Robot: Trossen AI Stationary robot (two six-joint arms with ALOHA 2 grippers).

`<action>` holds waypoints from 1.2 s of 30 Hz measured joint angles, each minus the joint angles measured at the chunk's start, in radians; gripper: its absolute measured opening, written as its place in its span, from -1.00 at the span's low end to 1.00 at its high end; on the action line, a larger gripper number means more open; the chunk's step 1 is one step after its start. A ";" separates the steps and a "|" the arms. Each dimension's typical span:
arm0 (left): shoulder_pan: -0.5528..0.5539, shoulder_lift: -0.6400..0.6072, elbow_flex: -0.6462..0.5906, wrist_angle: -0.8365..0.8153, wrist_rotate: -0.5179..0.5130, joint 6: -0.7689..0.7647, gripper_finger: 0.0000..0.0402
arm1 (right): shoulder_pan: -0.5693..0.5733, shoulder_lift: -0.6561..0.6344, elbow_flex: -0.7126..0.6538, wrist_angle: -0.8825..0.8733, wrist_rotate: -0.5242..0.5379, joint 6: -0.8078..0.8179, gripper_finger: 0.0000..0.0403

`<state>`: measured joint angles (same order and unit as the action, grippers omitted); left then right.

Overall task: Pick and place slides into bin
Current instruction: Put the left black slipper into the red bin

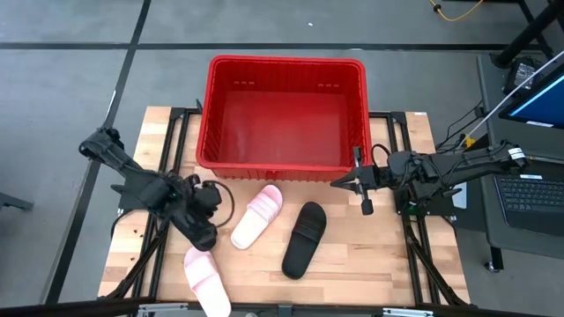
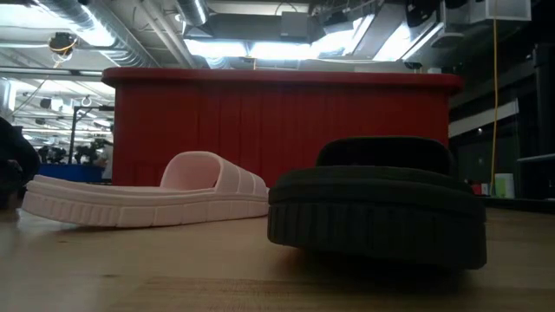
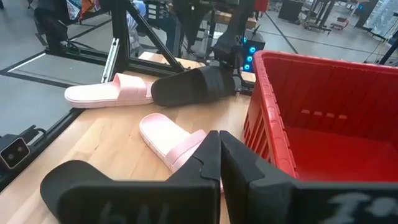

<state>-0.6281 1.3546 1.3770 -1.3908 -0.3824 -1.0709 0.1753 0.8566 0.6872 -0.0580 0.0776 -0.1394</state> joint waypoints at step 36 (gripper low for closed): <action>0.015 0.282 0.072 -0.180 0.247 -0.174 -0.49 | 0.000 0.001 -0.001 -0.201 0.000 -0.001 -0.97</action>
<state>-0.6134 1.6371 1.4494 -1.5711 -0.1356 -1.2445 0.1749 0.8574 0.6865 -0.2592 0.0778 -0.1404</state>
